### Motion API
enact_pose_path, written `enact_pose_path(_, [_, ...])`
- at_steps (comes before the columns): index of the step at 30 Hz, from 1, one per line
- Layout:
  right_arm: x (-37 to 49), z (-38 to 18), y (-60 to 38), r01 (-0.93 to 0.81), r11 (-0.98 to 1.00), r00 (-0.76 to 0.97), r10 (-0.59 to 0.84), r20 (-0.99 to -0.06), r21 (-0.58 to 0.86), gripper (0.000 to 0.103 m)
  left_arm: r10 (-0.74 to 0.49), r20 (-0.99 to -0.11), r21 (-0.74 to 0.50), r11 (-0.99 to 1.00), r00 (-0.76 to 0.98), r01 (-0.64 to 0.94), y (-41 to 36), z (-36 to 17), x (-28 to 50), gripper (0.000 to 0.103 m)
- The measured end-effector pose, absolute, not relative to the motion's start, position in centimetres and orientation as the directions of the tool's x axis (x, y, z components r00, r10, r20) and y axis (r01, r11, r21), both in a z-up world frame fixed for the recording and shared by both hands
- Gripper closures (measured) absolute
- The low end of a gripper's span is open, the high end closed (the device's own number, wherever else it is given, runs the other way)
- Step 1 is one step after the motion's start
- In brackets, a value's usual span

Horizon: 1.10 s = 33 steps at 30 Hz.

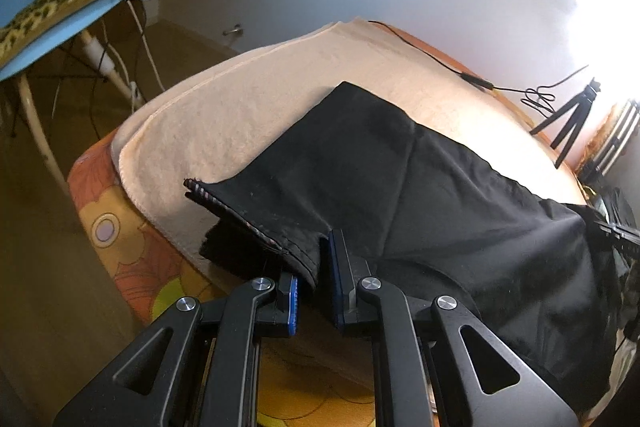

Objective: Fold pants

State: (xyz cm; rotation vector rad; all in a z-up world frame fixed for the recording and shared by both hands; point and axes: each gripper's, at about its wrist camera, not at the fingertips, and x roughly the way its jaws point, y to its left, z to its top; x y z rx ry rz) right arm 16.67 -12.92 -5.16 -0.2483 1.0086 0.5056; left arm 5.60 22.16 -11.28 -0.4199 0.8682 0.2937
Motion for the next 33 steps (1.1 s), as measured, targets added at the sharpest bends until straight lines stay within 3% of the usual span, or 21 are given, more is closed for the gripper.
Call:
enact_pose_path(2, [16.4, -5.2, -12.9, -0.509, 0.86, 0.427, 0.28, -0.86, 0.028, 0.073, 0.102, -0.783, -0.22, 0.877, 0.614, -0.427, 22.6, -11.1, 5.5, 0.089])
enact_pose_path(7, [12.8, -2.1, -15.4, -0.478, 0.874, 0.475, 0.336, -0.814, 0.082, 0.069, 0.119, -0.796, -0.192, 0.881, 0.594, -0.433, 23.7, -11.3, 5.9, 0.088])
enact_pose_path(11, [7.6, 1.0, -20.0, -0.434, 0.894, 0.536, 0.354, -0.766, 0.109, 0.058, 0.137, -0.787, -0.197, 0.868, 0.601, -0.455, 24.0, -10.3, 5.2, 0.083])
enact_pose_path(14, [3.3, 2.5, -24.4, -0.348, 0.932, 0.602, 0.305, -0.738, 0.101, 0.05, 0.21, -0.767, -0.142, 0.866, 0.607, -0.479, 23.7, -8.8, 4.4, 0.079])
enact_pose_path(19, [-1.7, 2.1, -31.8, -0.167, 0.98, 0.651, 0.191, -0.734, 0.107, 0.049, 0.22, -0.712, -0.16, 0.874, 0.667, -0.459, 22.3, -5.6, 2.7, 0.077])
enact_pose_path(25, [-3.0, -0.5, -36.0, -0.075, 0.983, 0.628, 0.177, -0.758, 0.167, 0.049, 0.073, -0.668, -0.187, 0.947, 0.74, -0.262, 15.3, -3.2, 2.7, 0.077])
enact_pose_path(33, [-1.2, -3.8, -38.4, -0.018, 0.968, 0.57, 0.215, -0.793, 0.25, 0.049, -0.241, -0.686, -0.252, 0.964, 0.686, 0.088, 3.0, -3.9, 3.7, 0.077])
